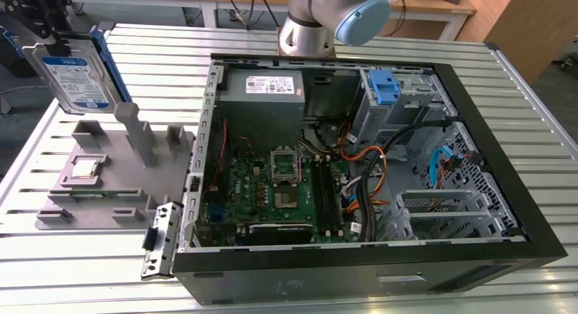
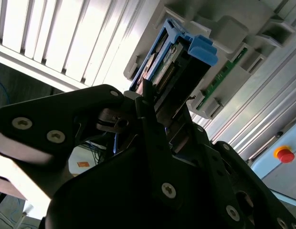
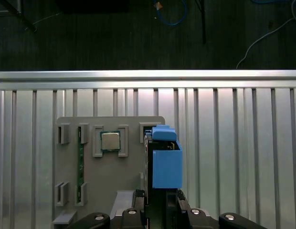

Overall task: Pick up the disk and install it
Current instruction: 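Pick up the disk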

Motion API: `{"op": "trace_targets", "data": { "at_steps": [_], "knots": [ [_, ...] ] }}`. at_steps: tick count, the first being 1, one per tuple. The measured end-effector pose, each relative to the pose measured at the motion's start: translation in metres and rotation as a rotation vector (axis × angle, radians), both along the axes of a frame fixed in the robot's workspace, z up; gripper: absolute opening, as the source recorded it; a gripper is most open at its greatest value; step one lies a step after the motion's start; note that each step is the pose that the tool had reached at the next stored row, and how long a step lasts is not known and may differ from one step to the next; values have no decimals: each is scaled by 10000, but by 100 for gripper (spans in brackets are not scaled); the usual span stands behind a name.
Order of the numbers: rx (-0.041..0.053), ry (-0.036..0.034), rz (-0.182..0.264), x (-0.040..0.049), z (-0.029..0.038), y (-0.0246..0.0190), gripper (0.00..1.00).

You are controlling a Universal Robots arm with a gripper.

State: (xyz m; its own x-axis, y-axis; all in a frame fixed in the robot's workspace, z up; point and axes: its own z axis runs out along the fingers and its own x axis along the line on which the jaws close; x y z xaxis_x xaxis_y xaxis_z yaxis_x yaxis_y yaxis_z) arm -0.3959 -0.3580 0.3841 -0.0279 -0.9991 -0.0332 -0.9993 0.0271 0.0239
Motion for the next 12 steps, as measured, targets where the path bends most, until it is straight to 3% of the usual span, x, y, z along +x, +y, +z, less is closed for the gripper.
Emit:
{"op": "trace_targets", "data": {
  "at_steps": [12],
  "knots": [
    [1,-1,0,0,21,0,35]
  ]
}}
